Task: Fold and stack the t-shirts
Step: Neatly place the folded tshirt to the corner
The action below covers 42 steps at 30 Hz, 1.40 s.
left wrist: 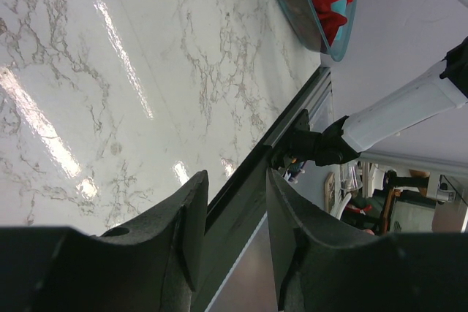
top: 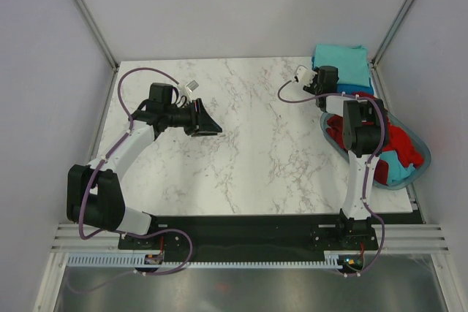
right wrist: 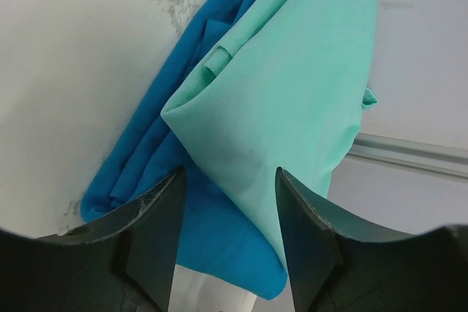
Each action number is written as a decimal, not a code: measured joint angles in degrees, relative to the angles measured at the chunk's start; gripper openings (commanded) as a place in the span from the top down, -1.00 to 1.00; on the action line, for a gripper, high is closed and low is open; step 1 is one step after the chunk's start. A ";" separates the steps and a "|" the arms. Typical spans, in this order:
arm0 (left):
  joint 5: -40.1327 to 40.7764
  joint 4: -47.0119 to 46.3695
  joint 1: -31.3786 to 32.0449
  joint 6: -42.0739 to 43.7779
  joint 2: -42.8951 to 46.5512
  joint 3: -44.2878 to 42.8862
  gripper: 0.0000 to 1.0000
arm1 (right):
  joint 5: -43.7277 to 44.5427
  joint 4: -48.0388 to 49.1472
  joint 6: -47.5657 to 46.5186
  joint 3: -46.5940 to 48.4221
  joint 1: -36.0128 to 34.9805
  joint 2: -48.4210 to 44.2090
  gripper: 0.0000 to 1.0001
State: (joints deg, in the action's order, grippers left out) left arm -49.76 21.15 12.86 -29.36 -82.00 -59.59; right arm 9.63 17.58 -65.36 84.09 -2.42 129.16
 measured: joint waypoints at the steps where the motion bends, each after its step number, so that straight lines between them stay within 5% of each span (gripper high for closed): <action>1: 0.00 0.00 0.00 0.00 0.00 0.00 0.10 | 0.09 -0.04 -0.09 -0.15 0.00 -0.04 -0.21; 6: 0.00 0.00 -0.04 0.00 0.00 0.00 0.10 | 0.15 -0.02 -0.46 -0.31 0.00 -0.20 -0.20; 17: -0.11 -0.02 -0.33 0.00 0.00 0.00 0.10 | 1.03 3.10 -2.25 -0.26 -0.02 0.66 0.33; 23: -0.20 -0.02 -0.42 0.00 0.00 0.00 0.10 | 0.90 3.93 -3.08 -0.26 0.00 1.20 1.00; 42: -0.31 -0.02 -0.42 0.00 0.00 0.00 0.10 | -1.70 1.49 -2.84 -2.21 1.84 -5.70 1.00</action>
State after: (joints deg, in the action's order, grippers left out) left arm -50.06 21.12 12.45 -29.36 -82.00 -59.59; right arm 7.92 19.07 -68.20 81.89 -0.58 123.46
